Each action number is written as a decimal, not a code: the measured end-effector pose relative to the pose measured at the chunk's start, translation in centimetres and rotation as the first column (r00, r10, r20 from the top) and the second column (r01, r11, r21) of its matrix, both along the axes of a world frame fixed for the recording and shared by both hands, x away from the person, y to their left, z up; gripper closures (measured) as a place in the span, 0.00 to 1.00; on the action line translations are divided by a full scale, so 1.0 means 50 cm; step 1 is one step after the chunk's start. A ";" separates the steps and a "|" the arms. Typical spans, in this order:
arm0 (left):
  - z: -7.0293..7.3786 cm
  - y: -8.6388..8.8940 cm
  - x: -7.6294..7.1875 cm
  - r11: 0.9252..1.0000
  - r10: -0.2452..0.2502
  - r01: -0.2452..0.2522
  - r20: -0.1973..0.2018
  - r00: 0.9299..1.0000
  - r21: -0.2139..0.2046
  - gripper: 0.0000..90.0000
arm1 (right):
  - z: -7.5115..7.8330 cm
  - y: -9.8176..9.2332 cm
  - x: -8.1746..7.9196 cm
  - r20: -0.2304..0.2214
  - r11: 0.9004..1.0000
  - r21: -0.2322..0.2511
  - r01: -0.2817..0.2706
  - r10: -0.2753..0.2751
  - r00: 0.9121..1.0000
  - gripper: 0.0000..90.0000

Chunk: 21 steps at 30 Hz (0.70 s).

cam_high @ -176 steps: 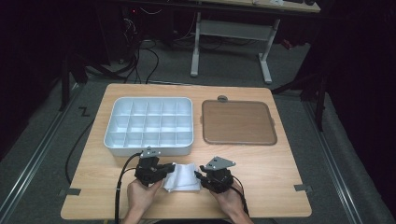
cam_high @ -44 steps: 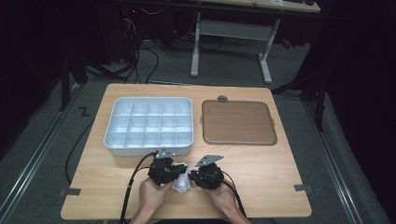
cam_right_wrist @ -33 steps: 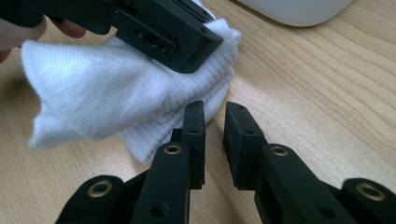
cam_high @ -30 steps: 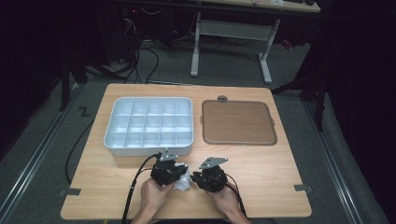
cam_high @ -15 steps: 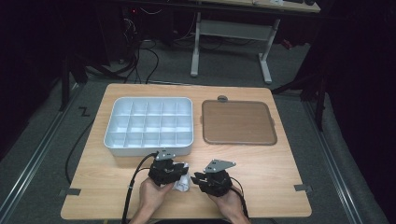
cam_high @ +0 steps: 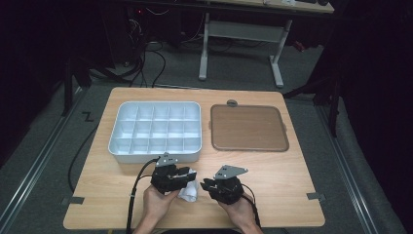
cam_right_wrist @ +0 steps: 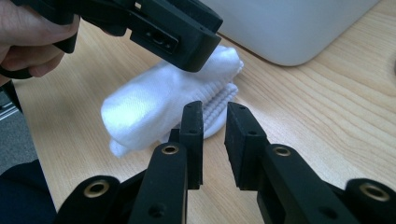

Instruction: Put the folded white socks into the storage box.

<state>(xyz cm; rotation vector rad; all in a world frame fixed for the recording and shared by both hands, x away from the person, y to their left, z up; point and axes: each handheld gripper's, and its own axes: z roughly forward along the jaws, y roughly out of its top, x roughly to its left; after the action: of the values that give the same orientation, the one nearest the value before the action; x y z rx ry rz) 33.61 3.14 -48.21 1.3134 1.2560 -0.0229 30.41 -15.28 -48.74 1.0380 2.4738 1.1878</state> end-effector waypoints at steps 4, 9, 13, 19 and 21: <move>0.010 0.016 0.001 1.000 0.021 -0.021 0.010 1.000 -0.021 0.66 | 0.007 0.005 -0.001 0.009 1.000 0.002 -0.004 0.004 1.000 0.87; 0.004 0.049 0.013 0.997 0.075 -0.075 -0.012 0.997 0.016 0.65 | 0.015 0.014 0.000 0.023 1.000 0.005 -0.017 0.016 1.000 0.88; -0.009 0.060 0.015 0.994 0.096 -0.095 -0.012 0.995 0.055 0.64 | 0.022 0.024 -0.001 0.031 1.000 0.005 -0.026 0.026 0.999 0.88; -0.032 0.059 0.024 0.992 0.109 -0.105 -0.038 0.993 0.076 0.60 | 0.036 0.051 -0.001 0.048 0.998 0.006 -0.059 0.059 0.997 0.88; -0.040 0.056 0.026 0.991 0.107 -0.103 -0.047 0.993 0.084 0.59 | 0.038 0.061 -0.001 0.055 0.997 0.007 -0.073 0.072 0.996 0.87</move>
<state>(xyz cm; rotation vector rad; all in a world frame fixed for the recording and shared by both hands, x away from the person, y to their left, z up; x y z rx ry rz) 34.92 5.93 -50.21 1.3216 1.3809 0.0706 30.36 -12.22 -46.83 0.9128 2.4858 1.2322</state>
